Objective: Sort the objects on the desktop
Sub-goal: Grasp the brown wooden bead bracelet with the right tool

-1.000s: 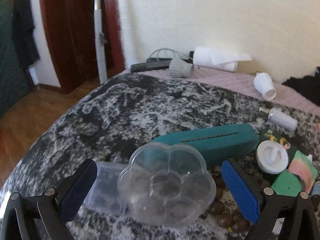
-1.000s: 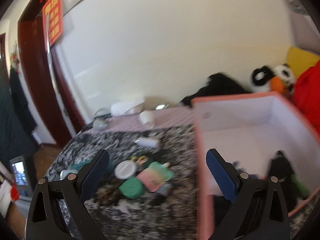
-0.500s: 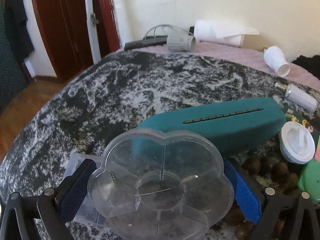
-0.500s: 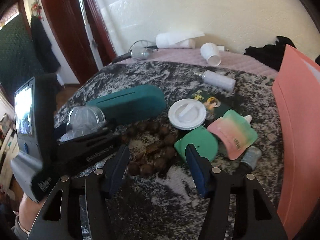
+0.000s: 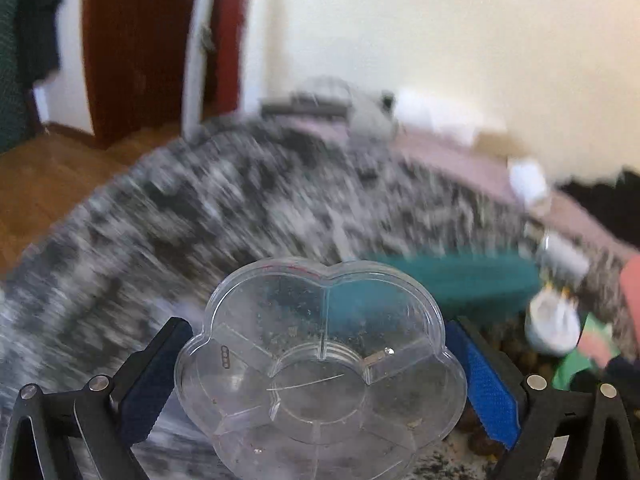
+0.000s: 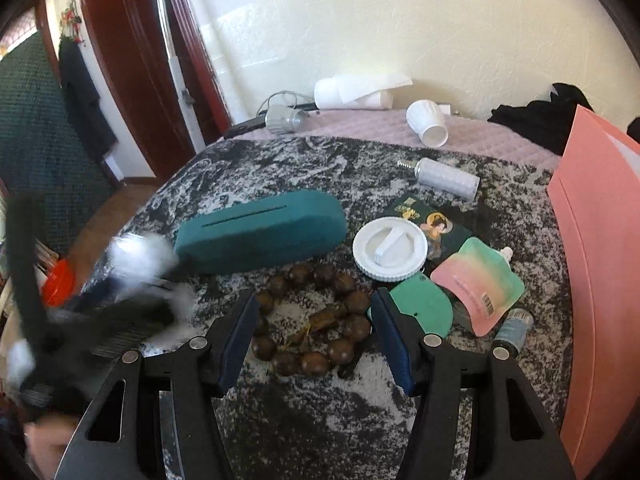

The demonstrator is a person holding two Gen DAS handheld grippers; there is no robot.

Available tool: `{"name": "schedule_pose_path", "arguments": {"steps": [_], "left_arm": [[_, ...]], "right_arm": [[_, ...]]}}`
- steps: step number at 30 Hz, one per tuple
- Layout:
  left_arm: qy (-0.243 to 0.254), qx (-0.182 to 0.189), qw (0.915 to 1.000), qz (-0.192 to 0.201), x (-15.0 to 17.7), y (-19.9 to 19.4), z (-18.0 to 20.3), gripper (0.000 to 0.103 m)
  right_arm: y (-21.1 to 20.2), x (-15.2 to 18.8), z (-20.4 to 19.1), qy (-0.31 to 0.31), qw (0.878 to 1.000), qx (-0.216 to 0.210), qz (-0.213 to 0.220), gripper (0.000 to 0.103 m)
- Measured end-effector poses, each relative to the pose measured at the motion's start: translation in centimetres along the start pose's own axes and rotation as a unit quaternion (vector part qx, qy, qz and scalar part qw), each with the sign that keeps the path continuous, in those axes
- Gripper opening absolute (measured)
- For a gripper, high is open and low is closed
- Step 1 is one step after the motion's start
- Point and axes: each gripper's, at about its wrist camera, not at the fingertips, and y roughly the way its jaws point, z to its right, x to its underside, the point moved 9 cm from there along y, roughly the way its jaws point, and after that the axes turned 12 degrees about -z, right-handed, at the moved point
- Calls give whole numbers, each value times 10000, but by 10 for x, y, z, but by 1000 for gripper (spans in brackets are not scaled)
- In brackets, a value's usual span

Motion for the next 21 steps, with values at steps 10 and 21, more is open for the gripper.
{"name": "schedule_pose_path", "arguments": {"steps": [10, 21], "left_arm": [[132, -55, 9993, 332, -8, -34, -13, 103], [152, 150, 9991, 371, -4, -56, -14, 103]], "right_arm": [[43, 20, -22, -654, 9959, 561, -277, 65], [64, 31, -43, -1212, 9897, 689, -313, 37]]}}
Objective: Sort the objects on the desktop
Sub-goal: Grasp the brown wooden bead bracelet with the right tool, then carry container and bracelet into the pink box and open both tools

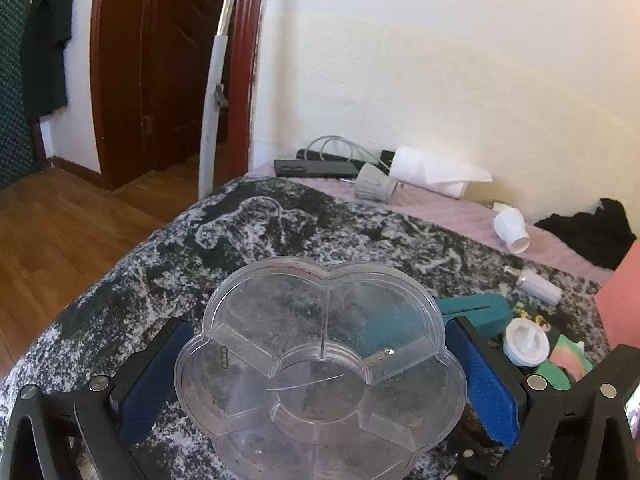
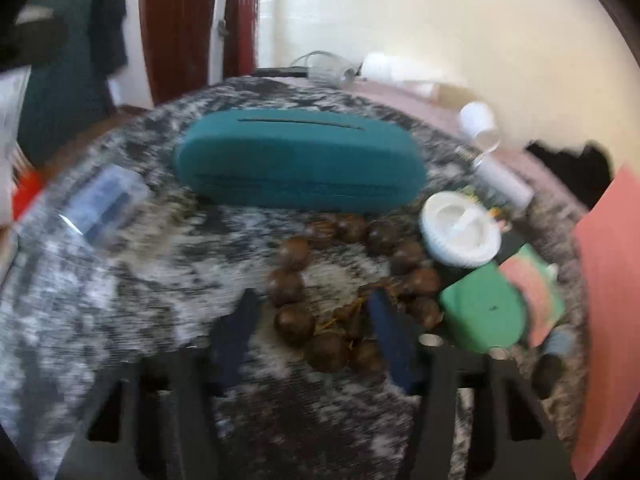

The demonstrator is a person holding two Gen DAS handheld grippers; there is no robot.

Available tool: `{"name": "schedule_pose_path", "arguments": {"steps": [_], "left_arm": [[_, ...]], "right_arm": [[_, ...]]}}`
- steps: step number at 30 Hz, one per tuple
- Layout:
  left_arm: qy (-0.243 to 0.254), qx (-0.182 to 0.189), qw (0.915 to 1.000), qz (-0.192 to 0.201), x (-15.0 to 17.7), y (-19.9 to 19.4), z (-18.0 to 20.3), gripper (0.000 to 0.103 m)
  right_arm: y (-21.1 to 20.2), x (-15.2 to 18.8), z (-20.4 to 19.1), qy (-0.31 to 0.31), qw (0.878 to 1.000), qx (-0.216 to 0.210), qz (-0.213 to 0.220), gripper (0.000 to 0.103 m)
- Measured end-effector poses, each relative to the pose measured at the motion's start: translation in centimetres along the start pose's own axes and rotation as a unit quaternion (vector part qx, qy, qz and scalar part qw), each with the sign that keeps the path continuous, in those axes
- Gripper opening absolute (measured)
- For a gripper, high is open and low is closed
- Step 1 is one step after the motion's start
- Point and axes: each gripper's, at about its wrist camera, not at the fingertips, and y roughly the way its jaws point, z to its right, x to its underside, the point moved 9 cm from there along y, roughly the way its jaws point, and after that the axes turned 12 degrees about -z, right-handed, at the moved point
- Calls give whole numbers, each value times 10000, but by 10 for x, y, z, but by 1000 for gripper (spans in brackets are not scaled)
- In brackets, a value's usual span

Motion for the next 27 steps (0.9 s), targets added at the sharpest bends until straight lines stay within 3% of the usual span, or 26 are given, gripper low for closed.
{"name": "schedule_pose_path", "arguments": {"steps": [1, 3, 8, 13, 18, 27], "left_arm": [[4, -3, 10000, 23, 0, -3, -1, 103], [-16, 10, 10000, 65, -1, -10, -2, 103], [-102, 139, 9998, 61, -1, -21, -1, 103], [61, 282, 9995, 156, -1, -39, 19, 103], [394, 337, 9982, 310, 2, -63, 50, 103], [987, 607, 9909, 686, 12, -117, 129, 103]], "right_arm": [[-2, 1, -3, -107, 9999, 37, -10, 26], [-7, 2, -10, -261, 9997, 35, -16, 20], [-49, -1, -8, 253, 9973, -656, 211, 20], [-106, -2, 13, 1011, 9855, -1191, 668, 20], [-166, -3, 29, 1193, 9775, -1307, 1145, 20], [-254, 27, 79, 1442, 9688, -1001, 1749, 20]]}}
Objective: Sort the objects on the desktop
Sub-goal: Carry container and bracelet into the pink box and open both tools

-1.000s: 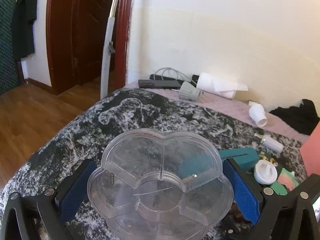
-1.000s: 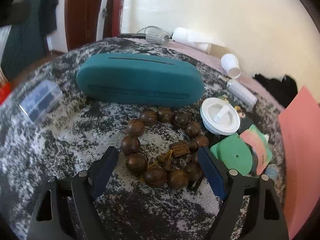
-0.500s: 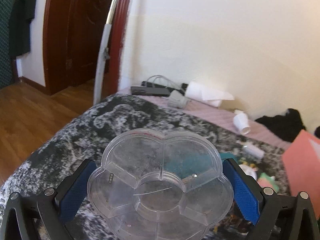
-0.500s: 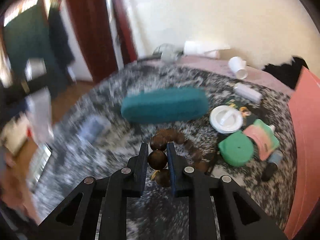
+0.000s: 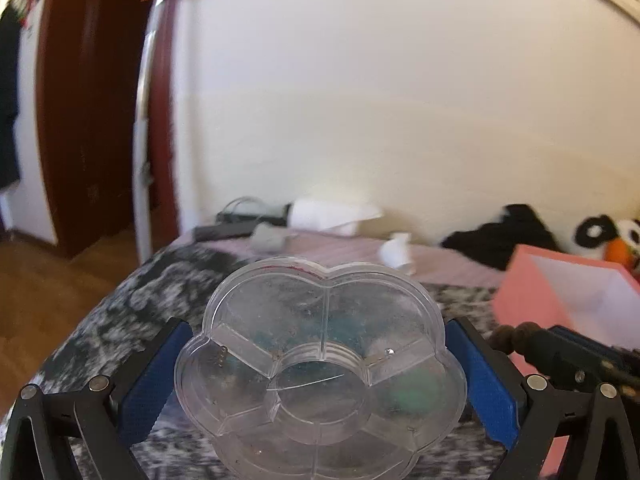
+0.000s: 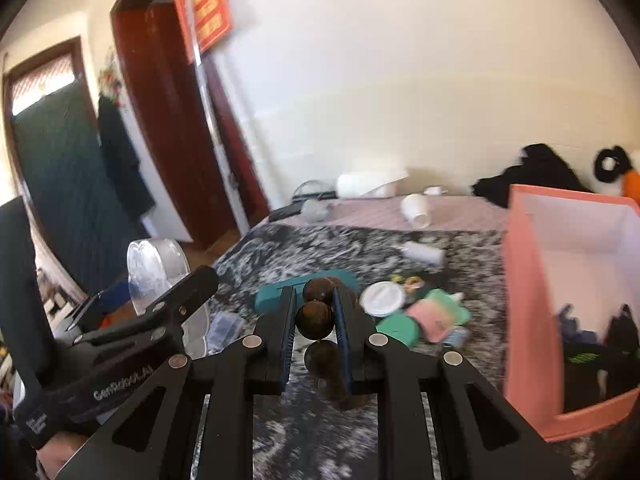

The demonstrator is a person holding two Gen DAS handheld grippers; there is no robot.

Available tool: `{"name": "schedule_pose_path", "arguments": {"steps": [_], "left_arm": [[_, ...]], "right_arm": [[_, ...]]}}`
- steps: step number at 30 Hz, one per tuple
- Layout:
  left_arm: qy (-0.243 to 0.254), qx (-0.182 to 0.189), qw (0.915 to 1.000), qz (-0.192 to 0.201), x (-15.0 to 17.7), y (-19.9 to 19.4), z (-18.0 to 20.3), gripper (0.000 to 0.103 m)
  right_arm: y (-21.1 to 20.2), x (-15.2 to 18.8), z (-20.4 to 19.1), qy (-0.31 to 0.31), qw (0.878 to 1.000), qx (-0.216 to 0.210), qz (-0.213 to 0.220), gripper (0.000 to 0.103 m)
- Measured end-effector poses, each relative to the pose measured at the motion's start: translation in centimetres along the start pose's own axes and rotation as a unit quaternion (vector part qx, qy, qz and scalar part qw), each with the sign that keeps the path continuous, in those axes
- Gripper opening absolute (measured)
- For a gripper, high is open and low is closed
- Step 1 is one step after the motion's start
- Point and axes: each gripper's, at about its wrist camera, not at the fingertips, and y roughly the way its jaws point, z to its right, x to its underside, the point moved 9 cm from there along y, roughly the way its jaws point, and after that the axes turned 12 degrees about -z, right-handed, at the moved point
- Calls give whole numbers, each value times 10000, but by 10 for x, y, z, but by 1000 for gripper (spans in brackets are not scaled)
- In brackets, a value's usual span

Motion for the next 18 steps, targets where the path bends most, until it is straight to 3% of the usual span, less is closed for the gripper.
{"name": "schedule_pose_path", "arguments": {"steps": [5, 10, 18], "left_arm": [[405, 282, 9987, 162, -8, -20, 63, 103], [532, 799, 9949, 311, -19, -35, 127, 103], [722, 1455, 9867, 103, -12, -26, 218, 103]], "right_arm": [[-48, -6, 49, 406, 9985, 174, 312, 20], [-94, -6, 103, 723, 9943, 503, 596, 20], [-143, 0, 194, 1357, 9837, 756, 901, 20]]}}
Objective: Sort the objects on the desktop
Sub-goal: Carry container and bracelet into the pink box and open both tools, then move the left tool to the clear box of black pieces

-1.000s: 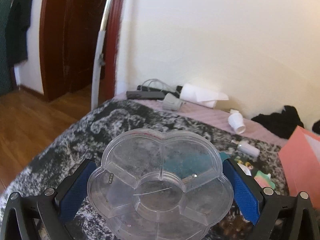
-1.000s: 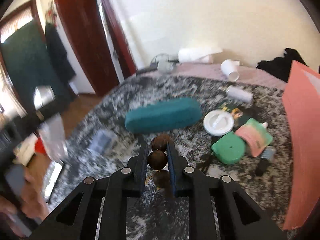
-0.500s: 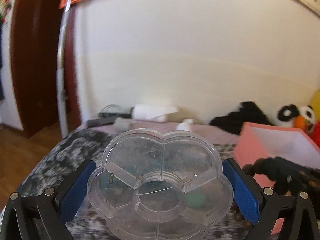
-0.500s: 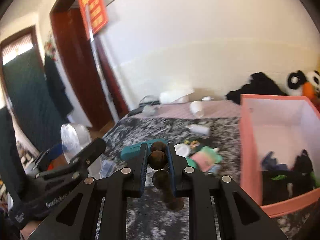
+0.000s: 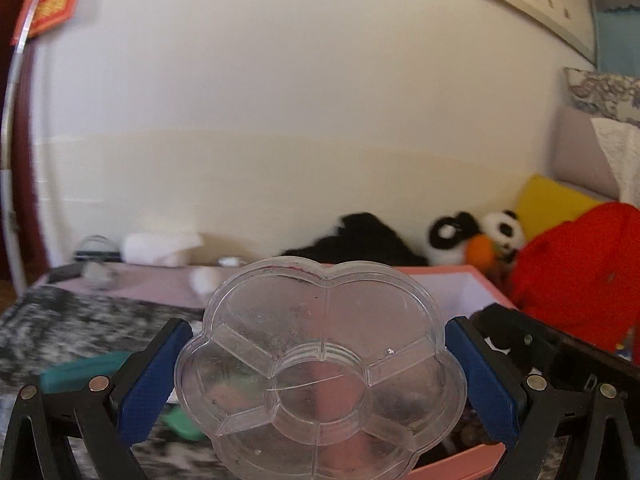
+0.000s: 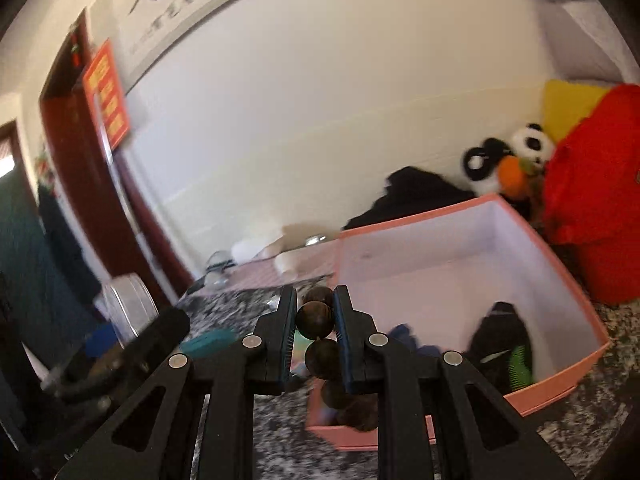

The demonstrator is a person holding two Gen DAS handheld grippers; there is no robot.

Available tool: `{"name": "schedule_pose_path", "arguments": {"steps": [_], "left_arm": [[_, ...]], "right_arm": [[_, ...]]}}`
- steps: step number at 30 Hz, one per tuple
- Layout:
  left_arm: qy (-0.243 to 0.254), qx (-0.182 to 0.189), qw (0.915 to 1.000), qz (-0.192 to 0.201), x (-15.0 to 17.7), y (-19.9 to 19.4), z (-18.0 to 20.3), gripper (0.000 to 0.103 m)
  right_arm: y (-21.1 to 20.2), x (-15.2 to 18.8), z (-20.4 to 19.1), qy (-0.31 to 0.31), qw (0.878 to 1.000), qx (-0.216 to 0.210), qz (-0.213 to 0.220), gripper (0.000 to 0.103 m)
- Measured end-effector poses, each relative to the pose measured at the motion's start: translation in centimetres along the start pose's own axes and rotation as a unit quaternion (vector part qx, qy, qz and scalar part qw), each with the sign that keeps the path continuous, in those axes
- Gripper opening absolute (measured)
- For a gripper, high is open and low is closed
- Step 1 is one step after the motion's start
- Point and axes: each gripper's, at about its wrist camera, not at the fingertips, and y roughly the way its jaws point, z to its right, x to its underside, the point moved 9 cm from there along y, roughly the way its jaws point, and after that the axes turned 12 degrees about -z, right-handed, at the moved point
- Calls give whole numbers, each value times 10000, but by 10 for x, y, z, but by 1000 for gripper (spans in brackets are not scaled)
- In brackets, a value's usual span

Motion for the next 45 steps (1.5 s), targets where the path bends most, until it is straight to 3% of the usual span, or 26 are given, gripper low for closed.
{"name": "schedule_pose_path", "arguments": {"steps": [7, 11, 12, 14, 15, 16, 19, 23, 26, 27, 31, 33, 35, 36, 38, 45], "left_arm": [[105, 334, 9990, -286, 6, 40, 50, 103], [-4, 592, 9958, -705, 21, 71, 67, 103], [27, 725, 9934, -886, 28, 80, 74, 103], [131, 720, 9916, -1070, 38, 91, 84, 103], [198, 624, 9913, -1140, 43, 95, 88, 103], [264, 477, 9913, -1196, 47, 98, 91, 103], [379, 167, 9928, -1127, 52, 98, 95, 103], [323, 108, 9924, -1179, 52, 96, 90, 103], [-33, 236, 9925, -1202, 43, 82, 81, 103], [-139, 495, 9936, -1001, 36, 72, 81, 103], [237, -3, 9906, -1344, 62, 111, 71, 100], [79, 1, 9892, -1462, 70, 121, 69, 100], [-137, 564, 9892, -1349, 59, 113, 80, 102], [-25, 555, 9922, -1118, 51, 105, 83, 102], [322, 174, 9968, -709, 43, 99, 82, 102], [-196, 320, 9936, -1066, 54, 121, 53, 102]], "right_arm": [[-4, -13, 75, 536, 9983, 224, 35, 20], [2, -13, 104, 693, 9965, 458, -125, 22], [3, -13, 111, 742, 9959, 500, -144, 27], [2, -14, 121, 864, 9945, 583, -131, 60], [-1, -15, 125, 945, 9938, 577, -63, 87], [-4, -16, 127, 1024, 9933, 540, 32, 92], [-10, -19, 132, 1203, 9919, 371, 154, 91], [-10, -18, 128, 1344, 9907, 132, 140, 91], [-7, -18, 120, 1342, 9909, 35, 84, 91], [-6, -18, 118, 1337, 9910, 15, 78, 91], [-7, -18, 112, 1316, 9913, -50, 79, 91], [-7, -16, 112, 1340, 9909, -118, 62, 91], [-10, -17, 111, 1343, 9908, -147, 98, 91], [-13, -18, 112, 1351, 9906, -161, 134, 91], [-16, -20, 112, 1374, 9901, -225, 169, 91], [-20, -23, 109, 1417, 9891, -343, 190, 91]]}}
